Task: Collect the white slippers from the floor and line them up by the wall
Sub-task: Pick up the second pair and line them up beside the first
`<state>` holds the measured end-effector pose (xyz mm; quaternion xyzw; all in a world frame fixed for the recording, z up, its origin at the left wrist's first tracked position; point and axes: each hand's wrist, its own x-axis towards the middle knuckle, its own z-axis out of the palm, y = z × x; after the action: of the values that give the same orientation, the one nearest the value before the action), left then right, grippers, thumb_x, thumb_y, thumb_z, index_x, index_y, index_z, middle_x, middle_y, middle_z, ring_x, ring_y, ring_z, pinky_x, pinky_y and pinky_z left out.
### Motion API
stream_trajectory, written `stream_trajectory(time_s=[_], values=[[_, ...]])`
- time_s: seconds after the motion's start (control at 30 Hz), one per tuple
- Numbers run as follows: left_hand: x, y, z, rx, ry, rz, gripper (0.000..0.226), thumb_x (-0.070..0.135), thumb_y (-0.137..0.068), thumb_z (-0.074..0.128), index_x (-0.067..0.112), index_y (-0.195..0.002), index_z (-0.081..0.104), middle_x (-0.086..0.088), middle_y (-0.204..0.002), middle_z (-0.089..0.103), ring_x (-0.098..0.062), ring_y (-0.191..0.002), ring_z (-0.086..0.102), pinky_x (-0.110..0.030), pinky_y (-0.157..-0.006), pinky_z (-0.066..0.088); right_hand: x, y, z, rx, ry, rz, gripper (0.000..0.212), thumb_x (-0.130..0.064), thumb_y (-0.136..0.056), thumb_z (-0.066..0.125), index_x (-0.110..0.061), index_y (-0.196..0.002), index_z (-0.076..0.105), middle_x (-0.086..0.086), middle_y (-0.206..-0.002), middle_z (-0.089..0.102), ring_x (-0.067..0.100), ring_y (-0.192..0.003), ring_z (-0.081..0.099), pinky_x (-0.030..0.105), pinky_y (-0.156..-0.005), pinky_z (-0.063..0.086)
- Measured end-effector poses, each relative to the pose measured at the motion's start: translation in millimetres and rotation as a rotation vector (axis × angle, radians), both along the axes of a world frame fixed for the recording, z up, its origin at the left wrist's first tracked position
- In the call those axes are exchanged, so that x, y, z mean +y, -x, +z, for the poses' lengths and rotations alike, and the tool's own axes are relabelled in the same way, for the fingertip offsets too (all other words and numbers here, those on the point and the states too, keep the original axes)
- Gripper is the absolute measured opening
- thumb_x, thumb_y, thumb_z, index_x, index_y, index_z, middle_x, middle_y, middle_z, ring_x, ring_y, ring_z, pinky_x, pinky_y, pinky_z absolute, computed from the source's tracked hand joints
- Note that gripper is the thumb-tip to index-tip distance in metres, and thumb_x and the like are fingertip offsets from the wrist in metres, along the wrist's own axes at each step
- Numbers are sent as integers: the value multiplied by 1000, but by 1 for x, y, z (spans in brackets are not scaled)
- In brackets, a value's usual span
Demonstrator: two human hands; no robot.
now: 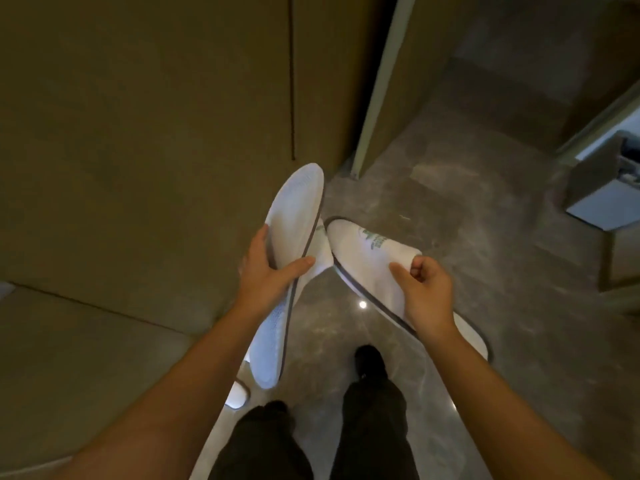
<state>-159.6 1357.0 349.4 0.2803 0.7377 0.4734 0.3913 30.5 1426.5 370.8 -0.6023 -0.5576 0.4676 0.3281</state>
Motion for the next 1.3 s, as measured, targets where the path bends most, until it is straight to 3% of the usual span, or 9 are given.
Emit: stream_trajectory(time_s=[0.13,0.27,0.37,0.47,0.67,0.77,0.97,1.1,1.3], values=[[27,6,-34,-11,112,336,106,57,-42,69,22,-134,30,-6,-142,37,-25,-130,35,-48,-108,33,68,27,-41,13,95,251,30,-6,-79,60,-15,-57,43,7,-63,45,21,-65,46,34,-66,39],[44,3,-71,-113,158,594,110,60,-35,67,24,-132,31,-7,-136,43,-24,-122,45,-47,-104,39,119,47,-82,-46,147,473,12,-8,-79,61,-10,-72,51,13,-84,57,28,-82,56,33,-72,45],[55,4,-111,-165,195,672,111,59,-33,68,24,-132,31,-8,-135,45,-25,-118,48,-46,-102,41,140,63,-128,-70,218,532,12,-12,-79,61,-13,-75,50,15,-94,57,27,-84,55,20,-56,52],[65,10,-164,-201,227,741,109,58,-36,69,25,-133,30,-8,-135,44,-25,-118,49,-46,-102,41,151,79,-189,-45,269,511,27,-8,-79,60,-20,-62,44,16,-84,54,28,-75,53,23,-48,44],[85,22,-308,-192,234,750,106,56,-40,69,25,-133,29,-6,-137,41,-24,-118,48,-45,-102,41,169,109,-335,-65,211,501,34,-8,-79,60,-23,-57,39,0,-62,48,22,-52,50,29,-54,41],[91,29,-399,-176,236,760,102,57,-42,67,29,-133,30,-5,-138,40,-22,-118,45,-44,-104,39,180,118,-421,-97,159,543,31,-13,-81,58,-25,-58,40,-1,-62,49,19,-58,49,25,-57,41],[101,33,-575,-127,244,680,91,53,-52,72,33,-130,32,-4,-140,37,-25,-122,41,-45,-103,38,201,121,-601,-87,124,410,31,-7,-75,63,-16,-55,41,11,-69,50,27,-74,49,39,-75,44],[107,43,-647,-81,222,601,90,47,-55,76,26,-131,33,-8,-140,39,-27,-122,43,-45,-101,40,212,123,-679,-75,163,364,33,-5,-76,61,-21,-54,42,16,-80,53,30,-81,52,51,-85,47],[118,68,-668,-25,156,584,85,41,-61,75,24,-132,33,-9,-142,37,-27,-125,40,-39,-98,37,236,139,-706,-43,187,340,33,1,-80,56,-15,-56,40,9,-61,49,9,-45,53,23,-51,49]])
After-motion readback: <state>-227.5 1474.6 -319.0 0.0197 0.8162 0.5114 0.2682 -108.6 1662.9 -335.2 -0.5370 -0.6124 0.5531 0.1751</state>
